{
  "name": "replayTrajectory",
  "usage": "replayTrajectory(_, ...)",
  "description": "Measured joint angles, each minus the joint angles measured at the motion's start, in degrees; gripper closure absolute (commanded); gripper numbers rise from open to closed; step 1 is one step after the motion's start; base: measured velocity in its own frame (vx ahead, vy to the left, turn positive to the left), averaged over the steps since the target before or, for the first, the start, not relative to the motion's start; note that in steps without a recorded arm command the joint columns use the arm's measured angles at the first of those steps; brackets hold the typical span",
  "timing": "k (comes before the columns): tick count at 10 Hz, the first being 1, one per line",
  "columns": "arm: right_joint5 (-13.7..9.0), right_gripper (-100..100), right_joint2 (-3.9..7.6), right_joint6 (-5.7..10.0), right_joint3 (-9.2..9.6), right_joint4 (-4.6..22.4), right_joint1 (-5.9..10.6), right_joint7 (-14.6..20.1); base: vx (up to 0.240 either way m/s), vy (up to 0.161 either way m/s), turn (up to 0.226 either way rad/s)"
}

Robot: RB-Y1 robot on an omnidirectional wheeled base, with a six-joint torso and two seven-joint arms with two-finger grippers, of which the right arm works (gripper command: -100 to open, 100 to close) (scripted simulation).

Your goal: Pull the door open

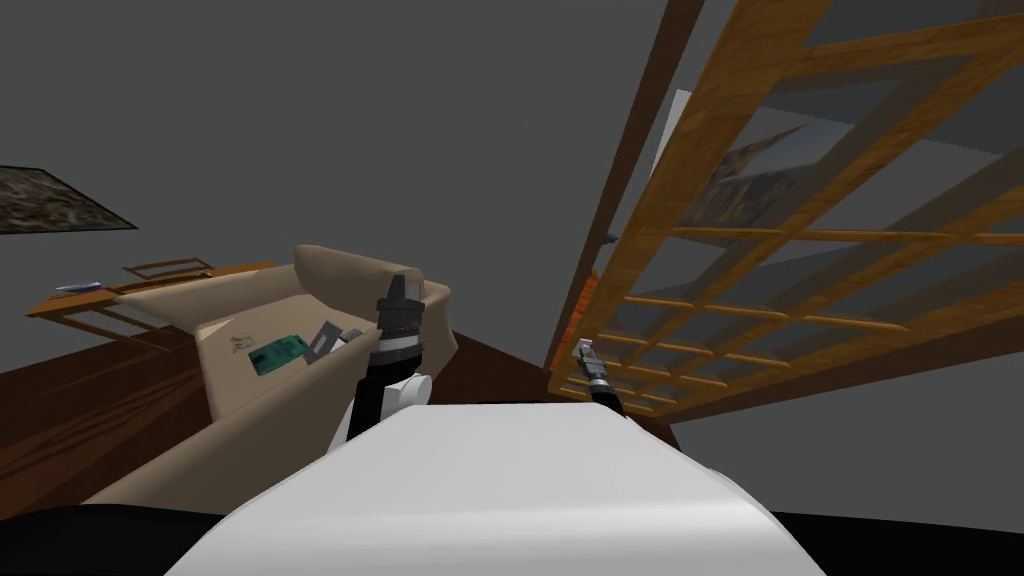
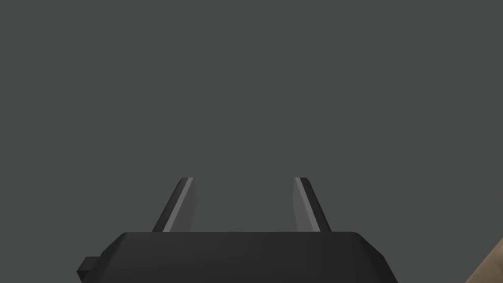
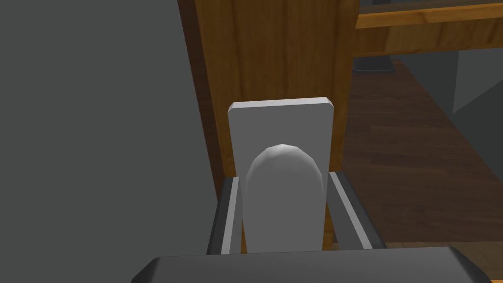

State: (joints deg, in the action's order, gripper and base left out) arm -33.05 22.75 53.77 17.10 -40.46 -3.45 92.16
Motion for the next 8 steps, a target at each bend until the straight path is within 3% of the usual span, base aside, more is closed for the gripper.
replayTrajectory(6,2.1,100,3.39,3.51,4.01,-0.6,-2.26,4.3,-0.228,-0.044,0.102)
replayTrajectory(8,2.6,100,3.76,4.37,5.03,-0.2,-2.72,5.3,-0.129,-0.029,0.089)
